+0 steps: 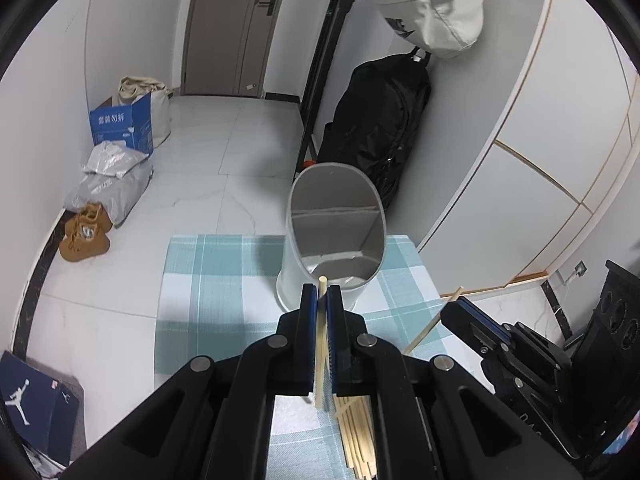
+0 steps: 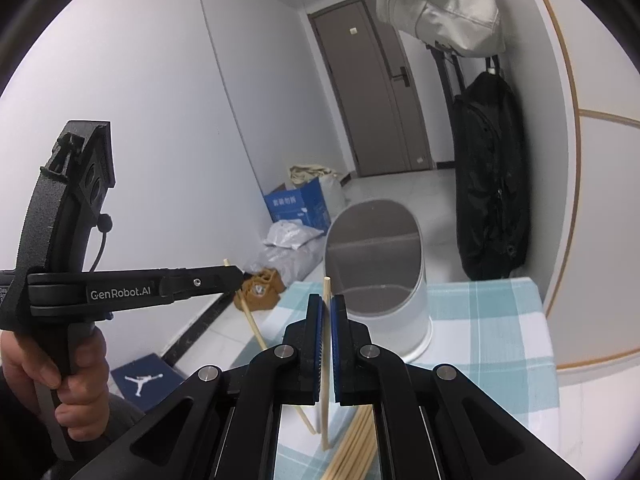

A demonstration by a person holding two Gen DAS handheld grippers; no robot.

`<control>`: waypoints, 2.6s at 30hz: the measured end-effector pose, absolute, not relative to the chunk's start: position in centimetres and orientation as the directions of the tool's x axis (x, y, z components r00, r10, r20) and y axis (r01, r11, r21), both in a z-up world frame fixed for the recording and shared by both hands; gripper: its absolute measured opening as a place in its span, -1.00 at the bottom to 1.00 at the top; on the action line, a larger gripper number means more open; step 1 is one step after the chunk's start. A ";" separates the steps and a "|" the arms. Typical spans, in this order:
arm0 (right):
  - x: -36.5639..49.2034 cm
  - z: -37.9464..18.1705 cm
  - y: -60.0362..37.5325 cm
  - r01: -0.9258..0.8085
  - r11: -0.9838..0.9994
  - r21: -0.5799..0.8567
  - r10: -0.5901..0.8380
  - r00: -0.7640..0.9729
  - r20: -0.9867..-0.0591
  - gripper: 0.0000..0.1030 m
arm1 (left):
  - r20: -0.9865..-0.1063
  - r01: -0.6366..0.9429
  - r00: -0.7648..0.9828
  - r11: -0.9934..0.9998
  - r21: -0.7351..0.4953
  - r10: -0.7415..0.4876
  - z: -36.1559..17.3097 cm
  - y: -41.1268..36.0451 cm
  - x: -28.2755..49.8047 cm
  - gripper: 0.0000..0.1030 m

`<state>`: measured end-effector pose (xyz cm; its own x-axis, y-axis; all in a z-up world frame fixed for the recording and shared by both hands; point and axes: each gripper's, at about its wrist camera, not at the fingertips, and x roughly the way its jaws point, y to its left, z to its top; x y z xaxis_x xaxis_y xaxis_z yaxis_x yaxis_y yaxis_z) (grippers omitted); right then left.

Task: Organize utensils
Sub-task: 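Carry both held chopsticks up over the white utensil holder's opening, then open both tools to drop the chopsticks into the holder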

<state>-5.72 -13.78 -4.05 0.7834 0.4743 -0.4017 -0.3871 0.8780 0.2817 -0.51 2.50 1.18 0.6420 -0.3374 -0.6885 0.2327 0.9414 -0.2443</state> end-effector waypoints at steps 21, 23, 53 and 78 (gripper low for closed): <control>-0.6 7.7 -18.0 -0.377 0.878 0.295 0.456 0.844 -0.281 -0.94 | -0.573 0.280 0.726 0.924 -0.261 -0.381 11.3 0.6 4.1 -0.98; 0.4 9.0 -18.1 -0.373 0.886 0.275 0.444 0.853 -0.274 -0.94 | -0.555 0.281 0.741 0.925 -0.255 -0.378 12.0 0.4 4.7 -0.98; 12.0 4.1 -12.3 -0.469 0.878 0.095 0.466 0.794 -0.390 -0.93 | -0.557 0.145 0.763 0.927 -0.346 -0.327 4.3 3.9 13.3 -0.98; 11.0 1.5 -14.9 -0.432 0.841 0.325 0.540 0.704 -0.461 -0.17 | -0.613 0.137 0.699 0.910 -0.391 -0.369 4.5 4.9 11.9 -0.13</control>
<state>11.02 -14.89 1.48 0.7041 0.5398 -0.4614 -0.4323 0.8413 0.3245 11.92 4.89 4.46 0.6988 -0.3691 -0.6127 0.1374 0.9099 -0.3914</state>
